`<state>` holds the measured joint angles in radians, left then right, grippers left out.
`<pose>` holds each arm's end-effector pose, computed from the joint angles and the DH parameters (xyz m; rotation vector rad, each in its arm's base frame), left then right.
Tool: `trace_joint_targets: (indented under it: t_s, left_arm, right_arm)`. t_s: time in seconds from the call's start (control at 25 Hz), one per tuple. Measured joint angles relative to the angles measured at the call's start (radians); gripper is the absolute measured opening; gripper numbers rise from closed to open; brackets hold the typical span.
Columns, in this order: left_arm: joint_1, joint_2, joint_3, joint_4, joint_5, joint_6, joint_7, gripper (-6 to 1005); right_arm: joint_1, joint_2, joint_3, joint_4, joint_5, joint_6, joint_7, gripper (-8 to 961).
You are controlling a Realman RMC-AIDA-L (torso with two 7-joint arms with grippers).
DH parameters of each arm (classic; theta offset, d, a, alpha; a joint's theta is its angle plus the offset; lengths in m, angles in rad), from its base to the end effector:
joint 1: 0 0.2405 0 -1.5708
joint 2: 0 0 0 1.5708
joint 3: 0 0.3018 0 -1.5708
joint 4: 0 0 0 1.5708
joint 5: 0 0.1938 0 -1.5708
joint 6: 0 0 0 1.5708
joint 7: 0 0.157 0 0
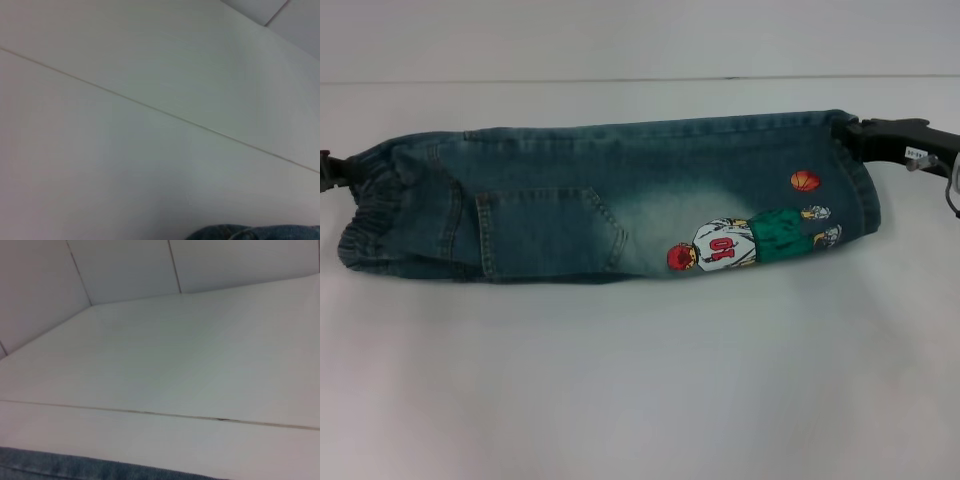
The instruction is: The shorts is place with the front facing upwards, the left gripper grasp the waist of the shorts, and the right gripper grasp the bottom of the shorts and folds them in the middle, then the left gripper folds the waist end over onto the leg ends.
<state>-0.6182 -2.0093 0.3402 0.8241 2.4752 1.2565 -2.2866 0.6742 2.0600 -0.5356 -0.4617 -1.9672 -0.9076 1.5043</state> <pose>-0.3596 0.4027 0.0618 -1.8781 -1.5813 -0.4559 0.3192 0.4373 -0.0192 -2.1126 0.9921 0.5245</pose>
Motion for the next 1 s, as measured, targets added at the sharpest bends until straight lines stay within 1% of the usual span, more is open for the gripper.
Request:
trace_joint_targets:
  t_s: [0.16, 0.24, 0.48, 0.76, 1.0]
  left_arm:
    - [0.000, 0.000, 0.005, -0.003, 0.005, -0.018, 0.000, 18]
    - [0.000, 0.000, 0.018, -0.009, 0.008, -0.028, 0.002, 18]
    - [0.000, -0.001, 0.056, -0.023, 0.010, -0.055, 0.007, 18]
    - [0.000, -0.007, 0.080, -0.026, 0.010, -0.081, 0.008, 19]
    - [-0.007, -0.002, 0.080, -0.047, 0.010, -0.088, 0.002, 136]
  right_arm:
    - [0.014, 0.001, -0.030, 0.009, 0.000, 0.035, -0.001, 30]
    - [0.022, 0.008, -0.056, 0.014, -0.001, 0.069, -0.002, 30]
    - [0.039, 0.014, -0.096, 0.032, 0.000, 0.110, -0.013, 29]
    - [0.048, 0.021, -0.112, 0.037, 0.002, 0.143, -0.017, 29]
    - [0.048, 0.021, -0.126, 0.044, -0.001, 0.156, 0.006, 113]
